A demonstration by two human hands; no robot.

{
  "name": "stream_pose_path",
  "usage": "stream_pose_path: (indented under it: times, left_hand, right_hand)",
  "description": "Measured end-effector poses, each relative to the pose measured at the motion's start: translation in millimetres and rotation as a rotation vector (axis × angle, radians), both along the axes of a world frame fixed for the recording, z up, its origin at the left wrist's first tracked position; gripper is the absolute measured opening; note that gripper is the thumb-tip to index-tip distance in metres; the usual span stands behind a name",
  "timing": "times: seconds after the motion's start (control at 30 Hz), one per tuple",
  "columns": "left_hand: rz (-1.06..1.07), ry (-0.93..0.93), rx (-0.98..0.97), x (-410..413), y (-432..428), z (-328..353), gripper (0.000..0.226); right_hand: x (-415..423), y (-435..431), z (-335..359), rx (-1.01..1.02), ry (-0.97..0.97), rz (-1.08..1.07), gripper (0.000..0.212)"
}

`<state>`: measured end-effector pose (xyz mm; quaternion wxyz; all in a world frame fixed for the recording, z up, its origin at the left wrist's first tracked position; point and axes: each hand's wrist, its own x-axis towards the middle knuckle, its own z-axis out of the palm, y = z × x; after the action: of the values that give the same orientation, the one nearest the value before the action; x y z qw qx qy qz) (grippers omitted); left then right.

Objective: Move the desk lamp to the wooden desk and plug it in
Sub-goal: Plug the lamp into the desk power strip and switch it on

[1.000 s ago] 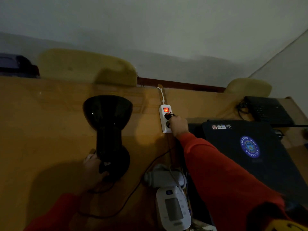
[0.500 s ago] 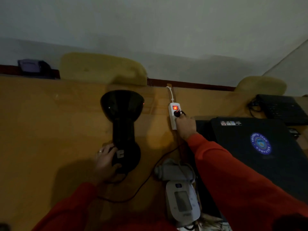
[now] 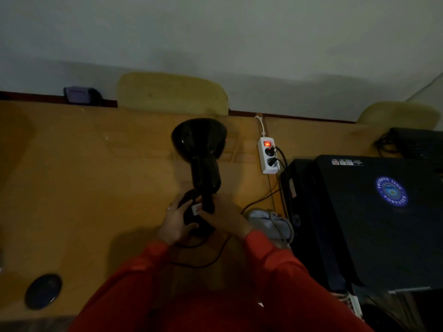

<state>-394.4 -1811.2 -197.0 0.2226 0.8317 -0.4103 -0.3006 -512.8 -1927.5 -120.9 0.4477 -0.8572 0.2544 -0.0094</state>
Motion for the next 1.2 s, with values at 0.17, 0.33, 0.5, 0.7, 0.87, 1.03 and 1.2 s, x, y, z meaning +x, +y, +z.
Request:
stream_pose_path:
  times: [0.17,0.33,0.5,0.7,0.87,1.03,1.2]
  left_hand:
    - [0.010,-0.033,-0.008,-23,8,0,0.078]
    - [0.032,-0.029,0.027,-45,14,-3,0.073]
    - [0.013,-0.058,0.086,-49,9,4,0.069]
    - [-0.273,-0.205,0.184,-40,0,5,0.076]
    - [-0.357,-0.276,0.211,-38,10,-2,0.069]
    - [-0.392,-0.285,0.208,-33,9,7,0.067]
    - [-0.404,-0.274,0.189,-29,9,12,0.067]
  right_hand:
    - [-22,1,8,0.046,0.015,0.012,0.021]
    - [-42,1,13,0.082,0.045,-0.022,0.021]
    - [-56,-4,42,0.199,-0.024,-0.097,0.060]
    - [-52,-1,98,0.257,-0.257,-0.224,0.083]
    - [-44,18,102,0.151,-0.337,-0.371,0.044]
    - [-47,26,101,0.134,-0.345,-0.438,0.041]
    - [-55,28,104,0.157,-0.326,-0.474,0.034]
